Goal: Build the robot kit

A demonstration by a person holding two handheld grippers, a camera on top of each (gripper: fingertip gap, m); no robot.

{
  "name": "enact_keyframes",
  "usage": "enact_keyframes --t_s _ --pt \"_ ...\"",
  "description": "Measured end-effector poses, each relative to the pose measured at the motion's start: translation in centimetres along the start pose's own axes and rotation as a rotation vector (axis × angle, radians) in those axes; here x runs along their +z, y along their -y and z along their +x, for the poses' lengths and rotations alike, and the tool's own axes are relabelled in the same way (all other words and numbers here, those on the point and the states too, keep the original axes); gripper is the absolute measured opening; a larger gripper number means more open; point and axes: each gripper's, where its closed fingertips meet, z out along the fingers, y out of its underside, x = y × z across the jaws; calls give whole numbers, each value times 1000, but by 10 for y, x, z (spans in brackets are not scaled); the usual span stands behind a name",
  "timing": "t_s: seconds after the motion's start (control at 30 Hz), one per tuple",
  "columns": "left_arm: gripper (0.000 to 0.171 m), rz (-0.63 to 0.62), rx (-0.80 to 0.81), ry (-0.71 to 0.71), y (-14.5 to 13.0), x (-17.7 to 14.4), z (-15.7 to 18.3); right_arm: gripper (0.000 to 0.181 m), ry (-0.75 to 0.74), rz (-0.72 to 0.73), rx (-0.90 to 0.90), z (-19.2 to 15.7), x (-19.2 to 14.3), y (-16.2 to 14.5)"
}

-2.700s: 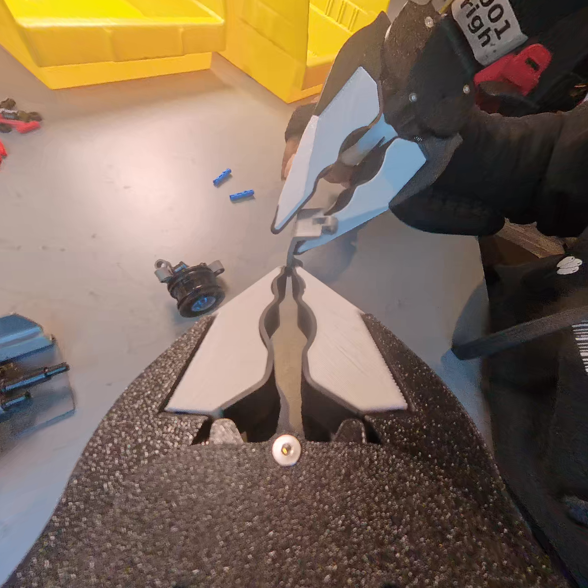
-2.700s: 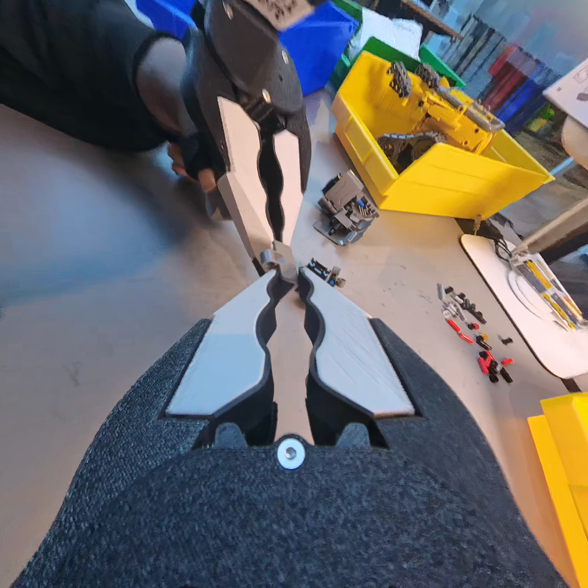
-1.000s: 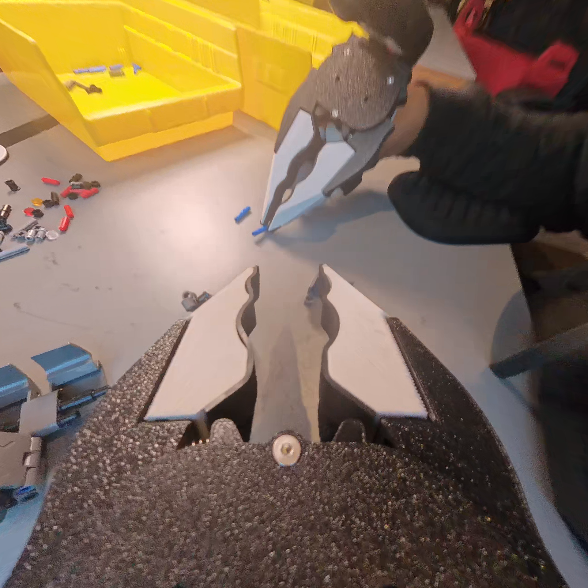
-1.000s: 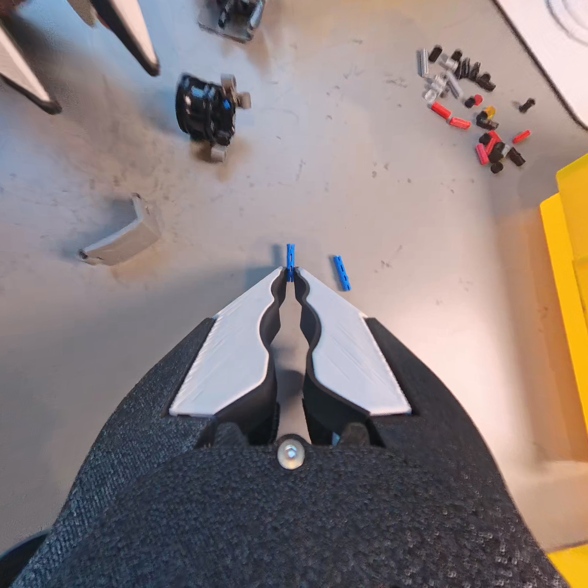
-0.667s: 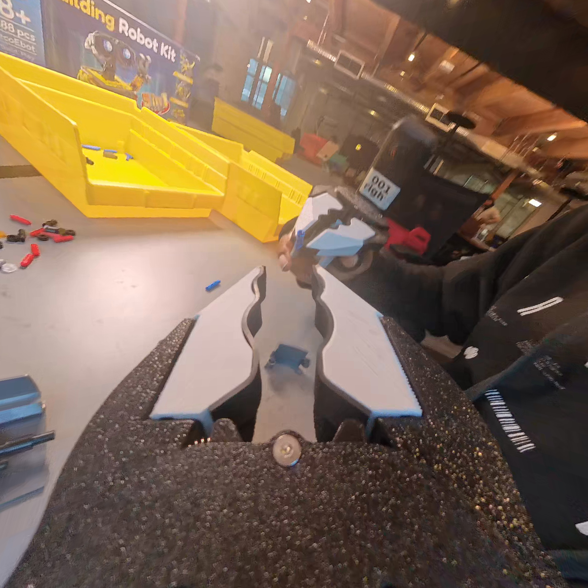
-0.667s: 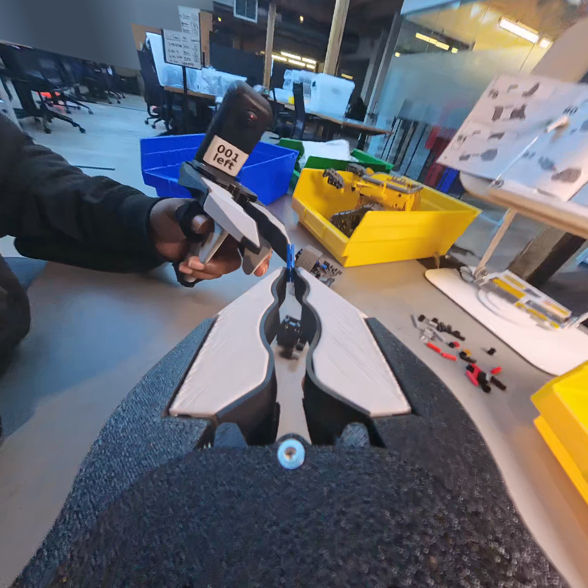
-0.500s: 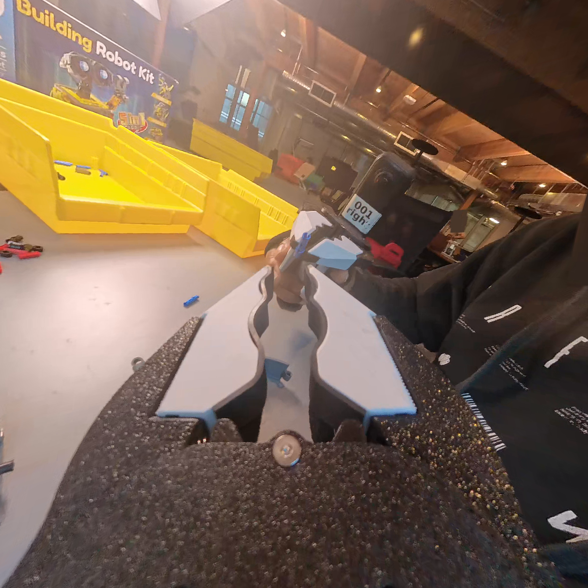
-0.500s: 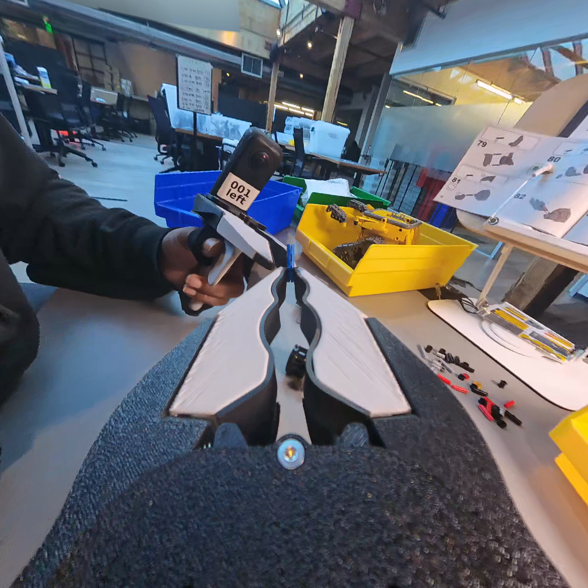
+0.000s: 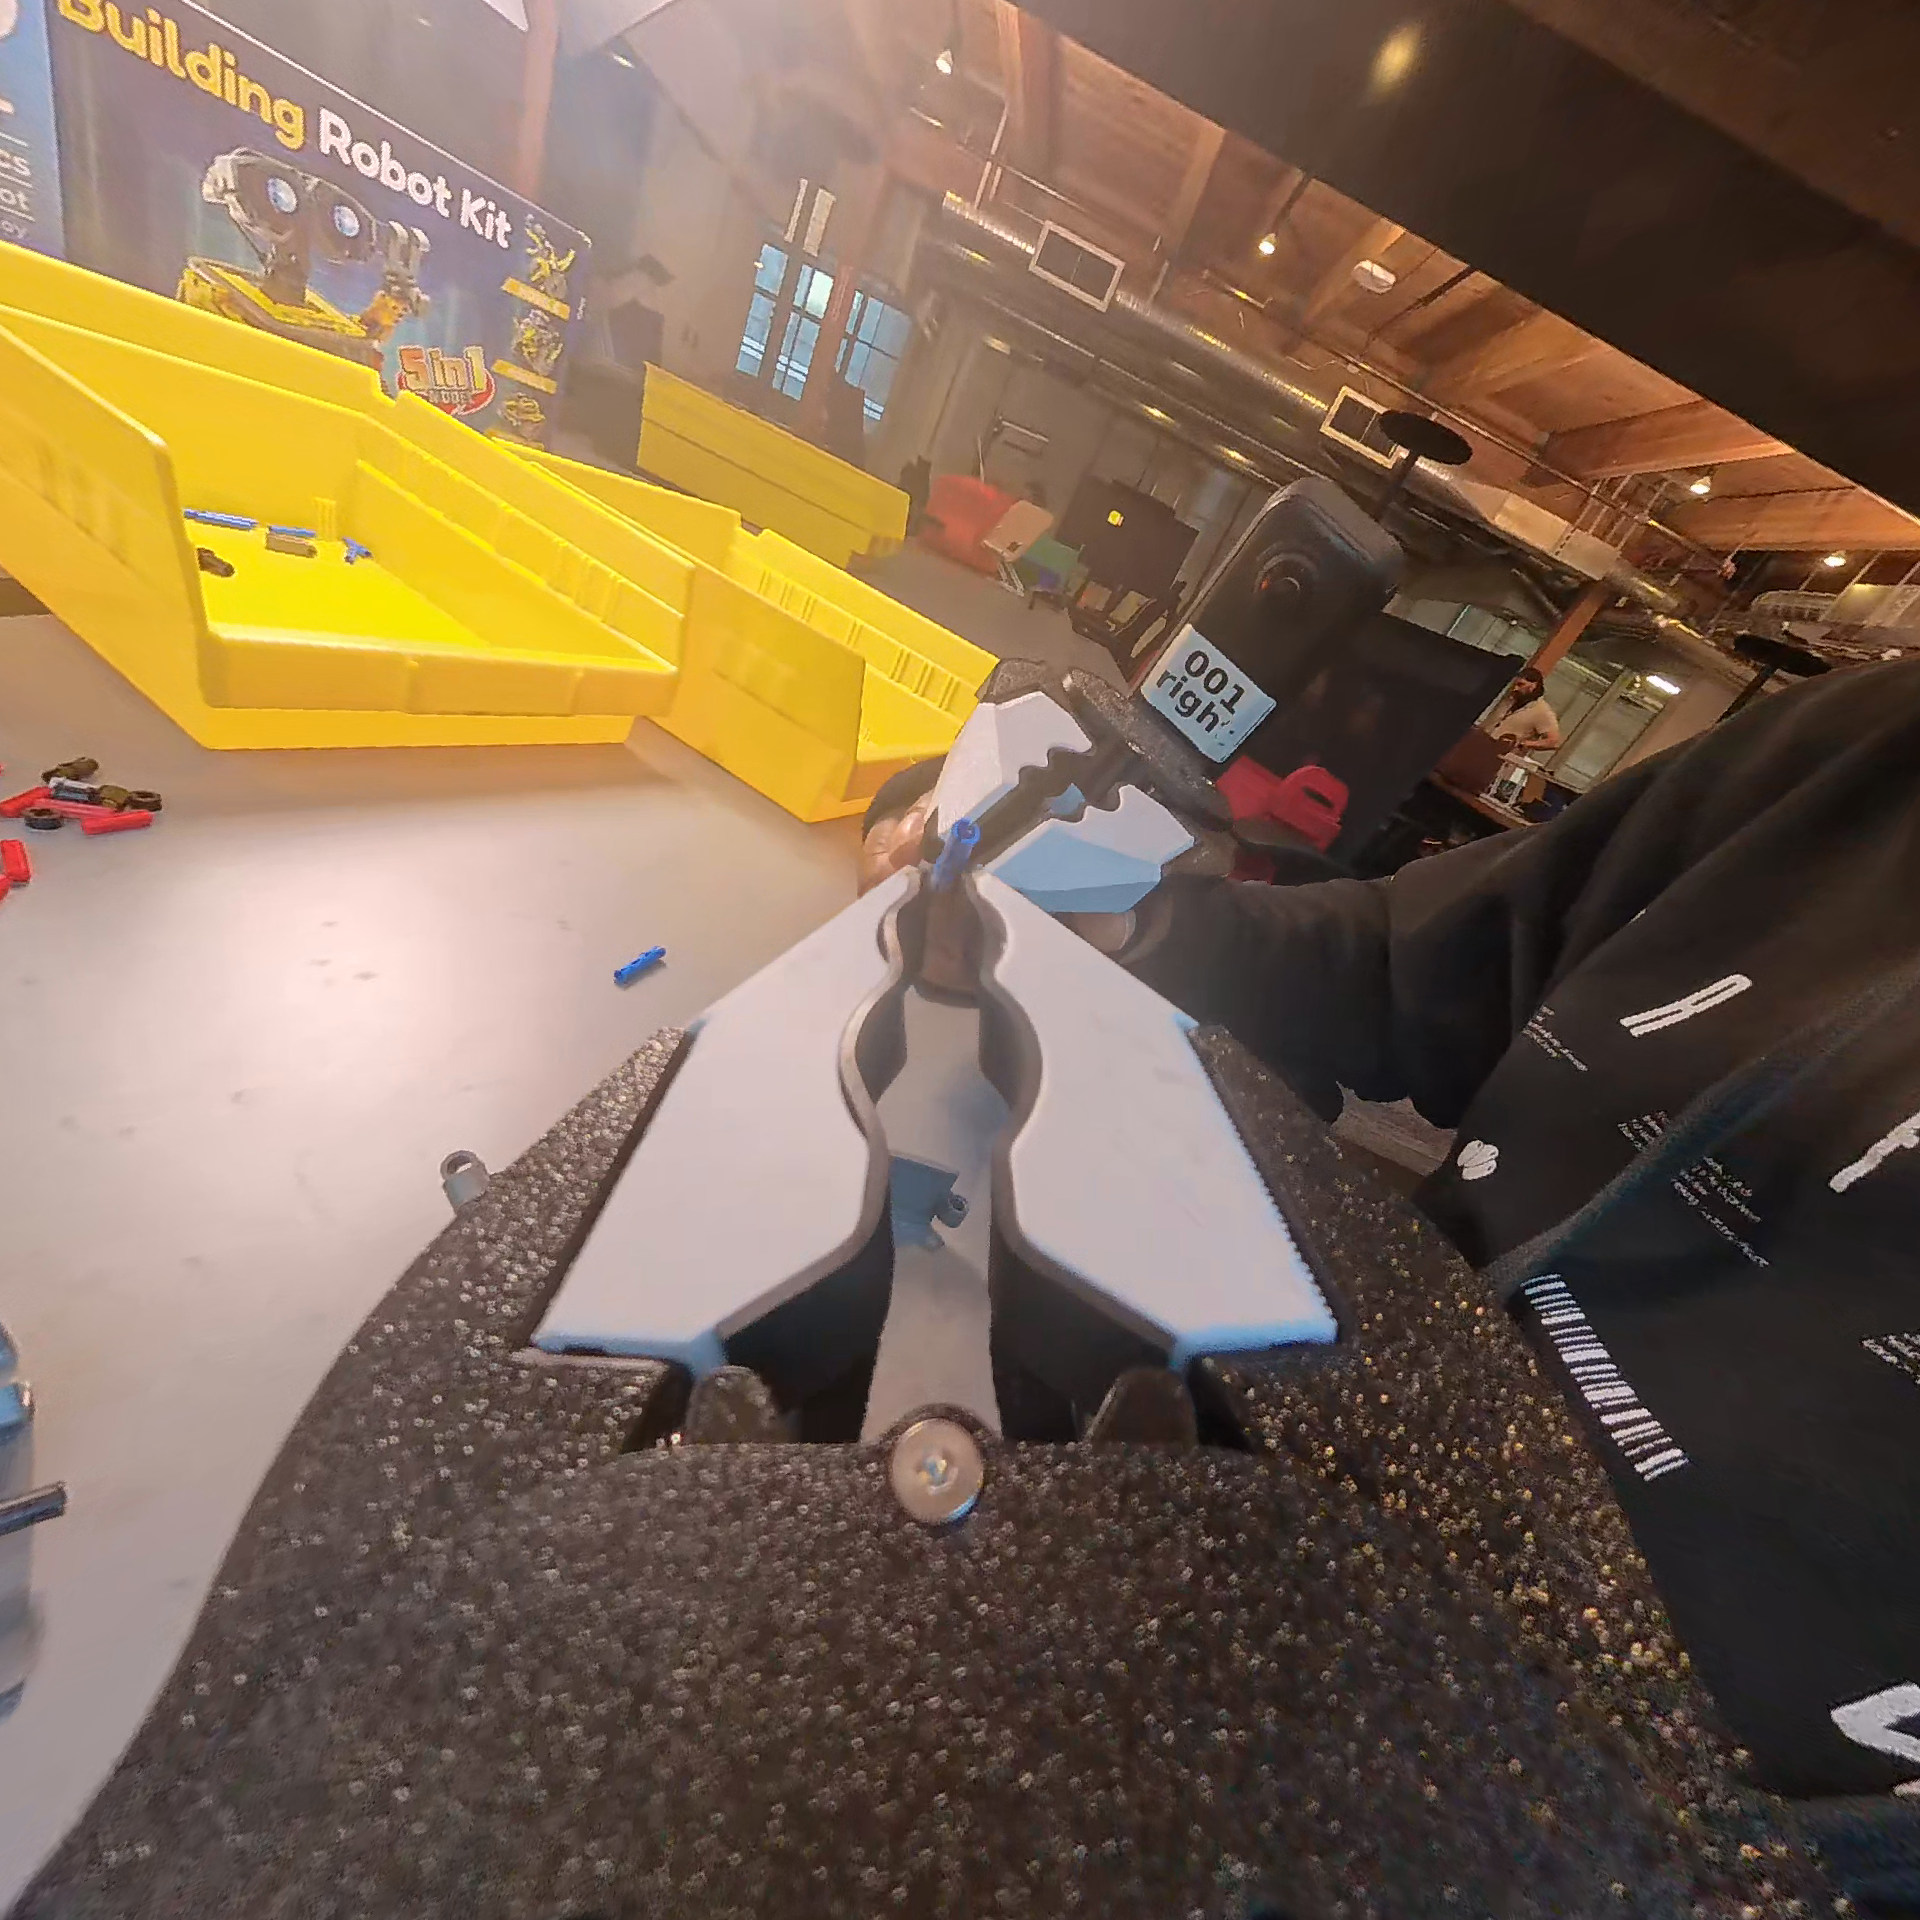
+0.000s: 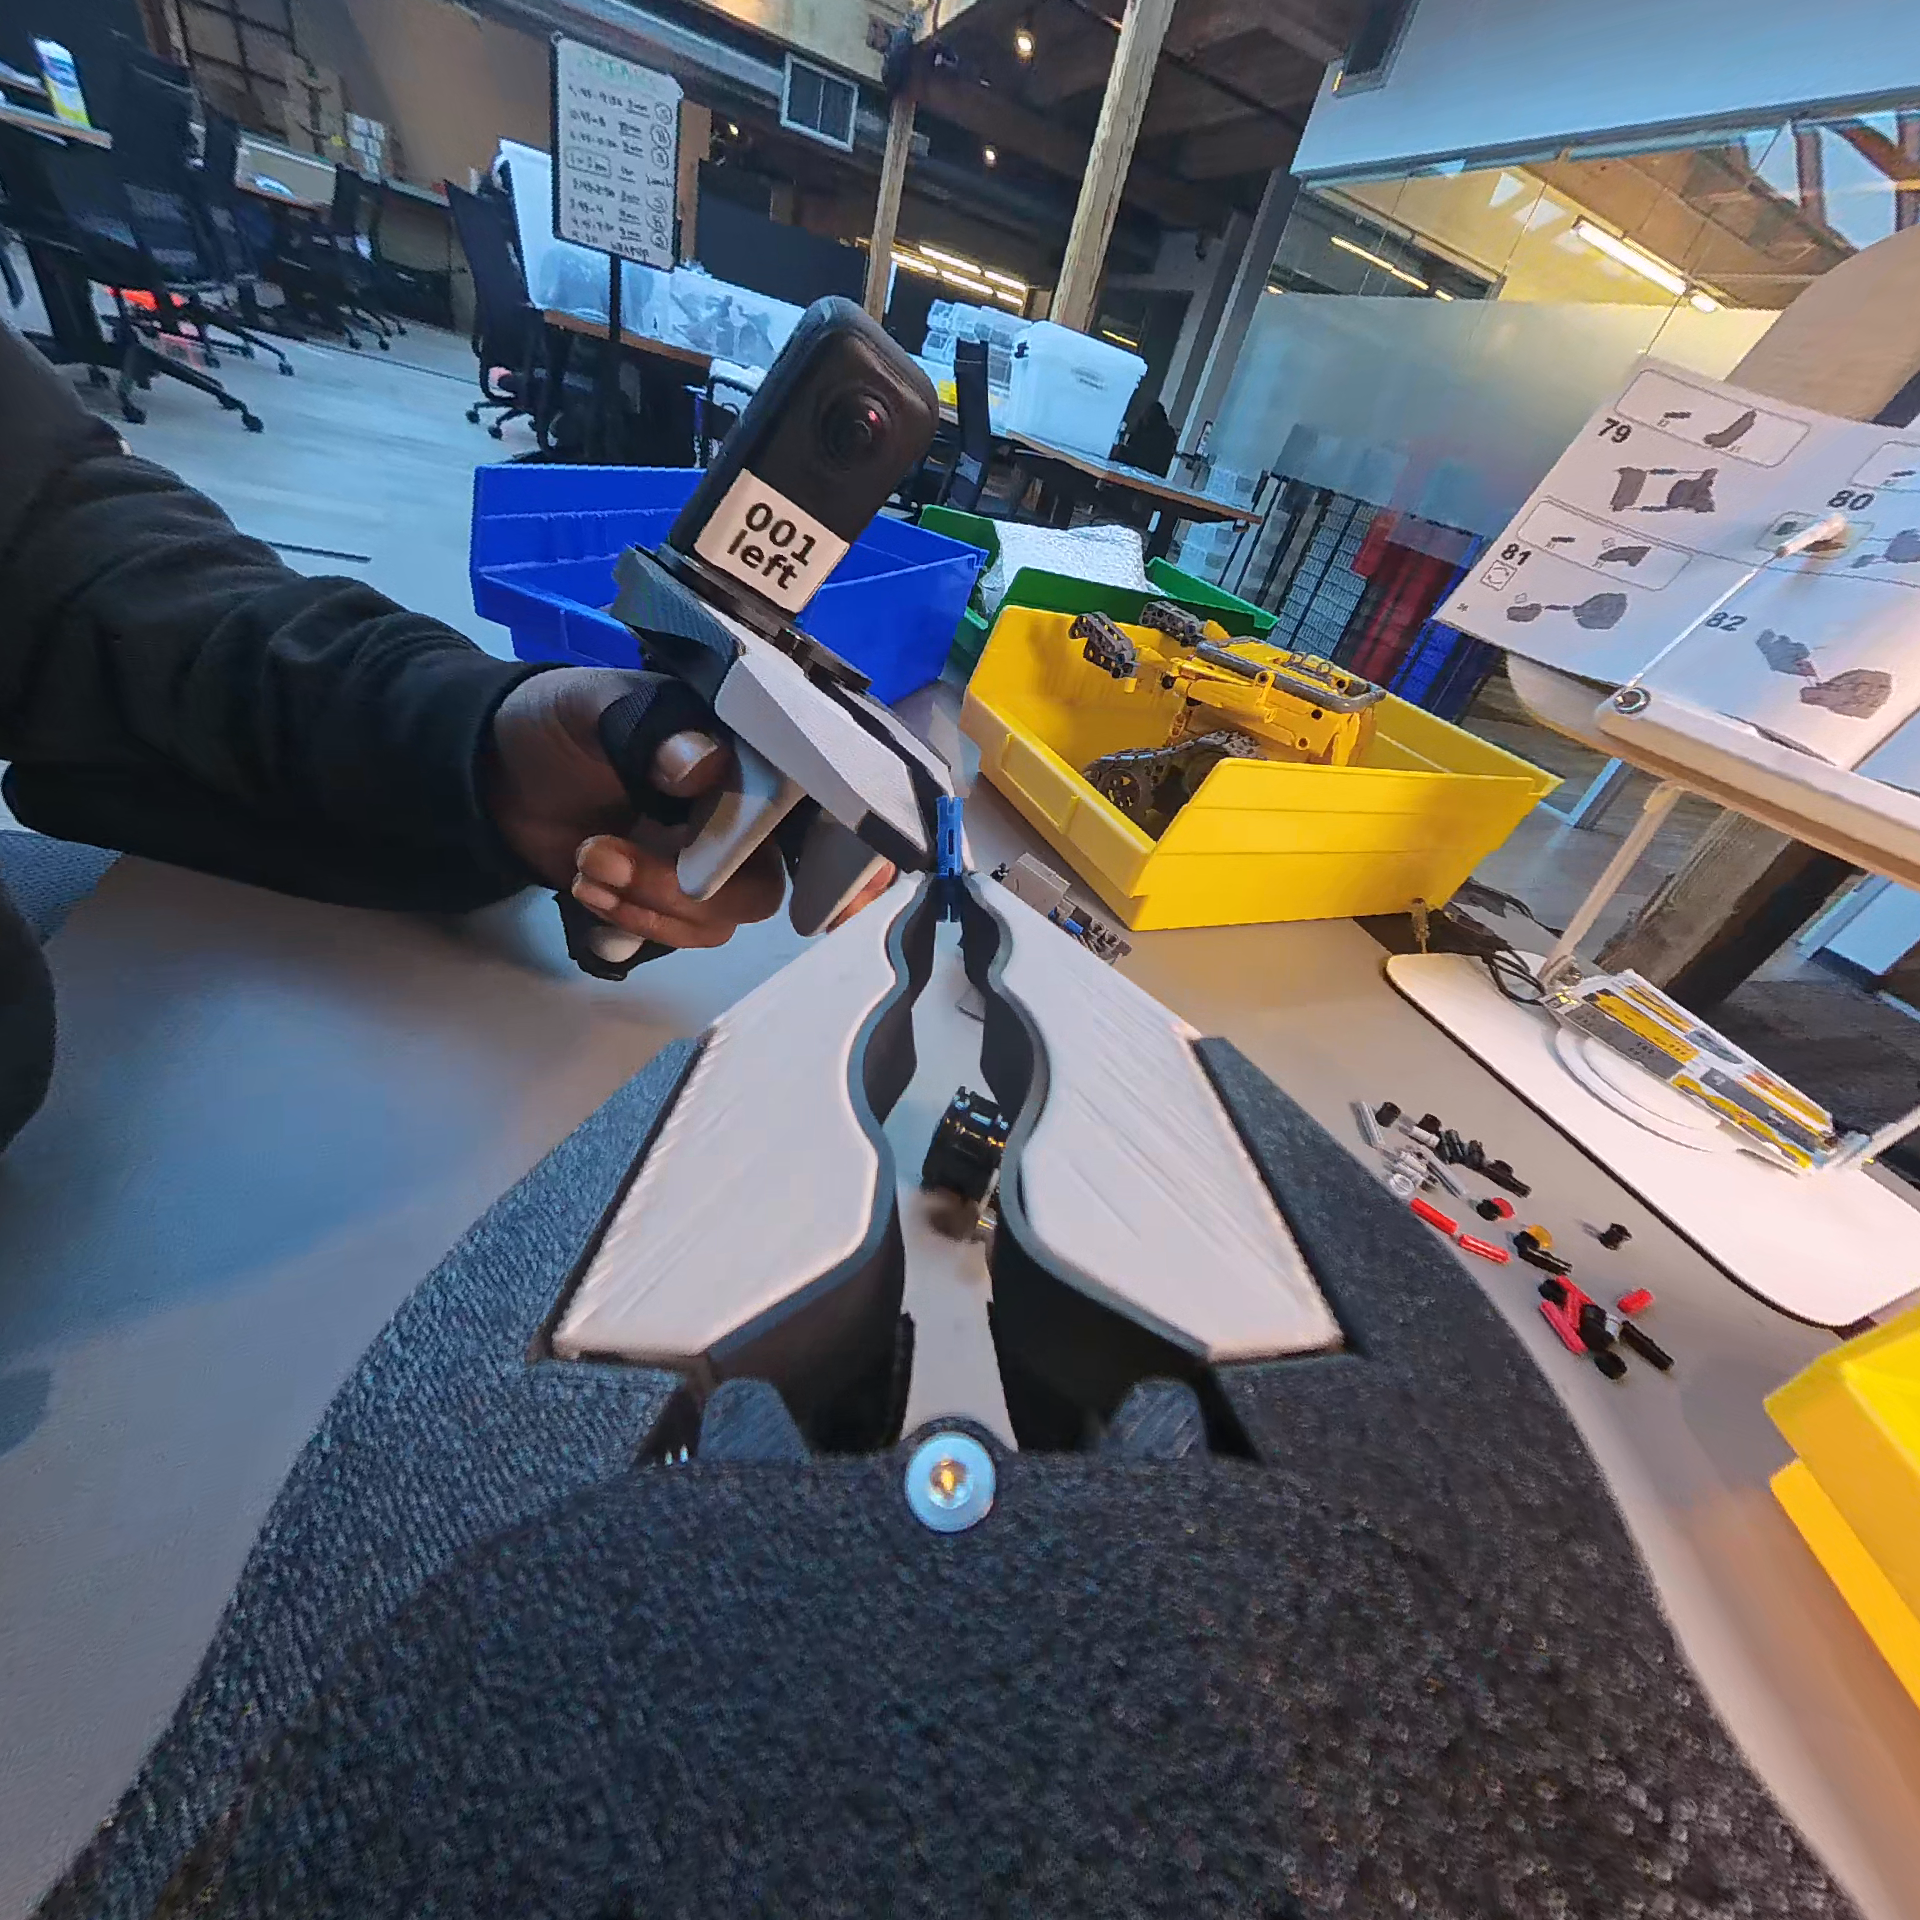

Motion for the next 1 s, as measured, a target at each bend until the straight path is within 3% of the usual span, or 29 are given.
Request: enact_keyframes --t_s 0.1,0.27,0.47,0.7,0.87,1.0 --pt "12 14 -17 -30 2 0 4 4 1 -6 5 0 0 -1" --pt "5 -22 12 -6 -3 1 1 5 15 -28 -31 -6 2 -4" --pt "4 -139 76 55 -18 -1 -8 6 36 -127 -75 -10 5 -22" --pt "4 -272 102 62 -41 0 -11 8 160 -248 -124 -23 -5 -41" --pt "4 -429 308 147 -60 -4 -20 11 167 -217 -66 -16 -15 -31" --pt "4 -541 443 159 -79 0 -17 16 234 -276 -46 -31 -10 -44"
